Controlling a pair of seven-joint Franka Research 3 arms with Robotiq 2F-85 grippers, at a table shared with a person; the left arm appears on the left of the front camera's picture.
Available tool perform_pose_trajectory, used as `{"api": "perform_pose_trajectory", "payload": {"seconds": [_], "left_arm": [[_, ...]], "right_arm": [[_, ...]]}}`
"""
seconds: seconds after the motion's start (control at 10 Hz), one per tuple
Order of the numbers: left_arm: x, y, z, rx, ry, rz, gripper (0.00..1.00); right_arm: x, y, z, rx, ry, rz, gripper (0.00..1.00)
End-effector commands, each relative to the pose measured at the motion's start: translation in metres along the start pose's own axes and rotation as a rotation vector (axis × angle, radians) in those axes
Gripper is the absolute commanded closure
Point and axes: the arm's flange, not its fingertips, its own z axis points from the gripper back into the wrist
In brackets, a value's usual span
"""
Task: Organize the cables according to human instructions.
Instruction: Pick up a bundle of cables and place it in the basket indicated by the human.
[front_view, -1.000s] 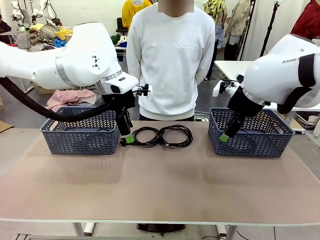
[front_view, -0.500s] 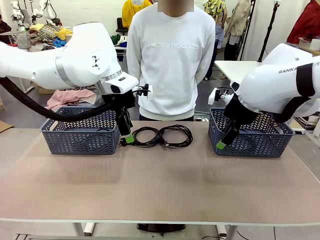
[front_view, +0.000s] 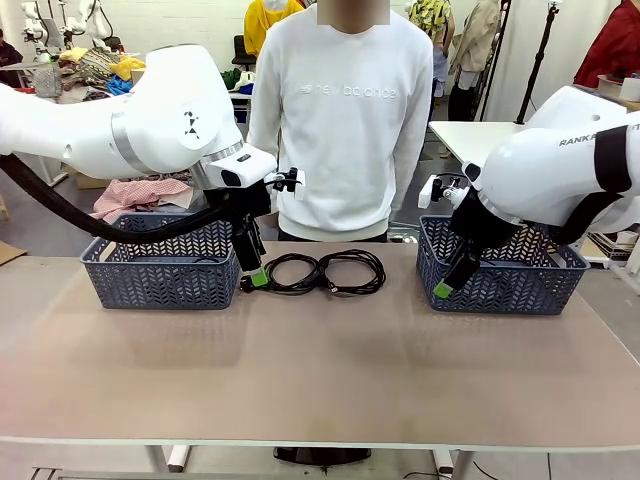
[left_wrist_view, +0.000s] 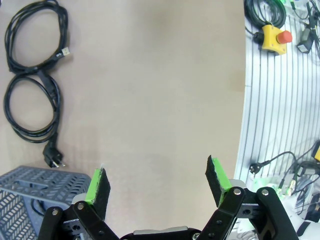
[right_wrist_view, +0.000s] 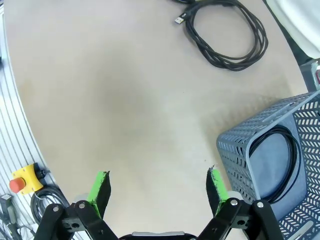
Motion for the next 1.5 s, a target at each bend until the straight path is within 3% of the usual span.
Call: {"api": "perform_pose_trajectory", "payload": {"seconds": [0.0, 1.4], "left_arm": [[-0.0007, -0.0010, 0.0001, 0.002, -0.001, 0.000, 0.00], [-0.0007, -0.0010, 0.0001, 0.002, -0.001, 0.000, 0.00]], "right_arm": [[0.0018, -0.0007, 0.0023, -0.003, -0.003, -0.003, 0.00], [0.0018, -0.0007, 0.0023, -0.003, -0.003, -0.003, 0.00]]}}
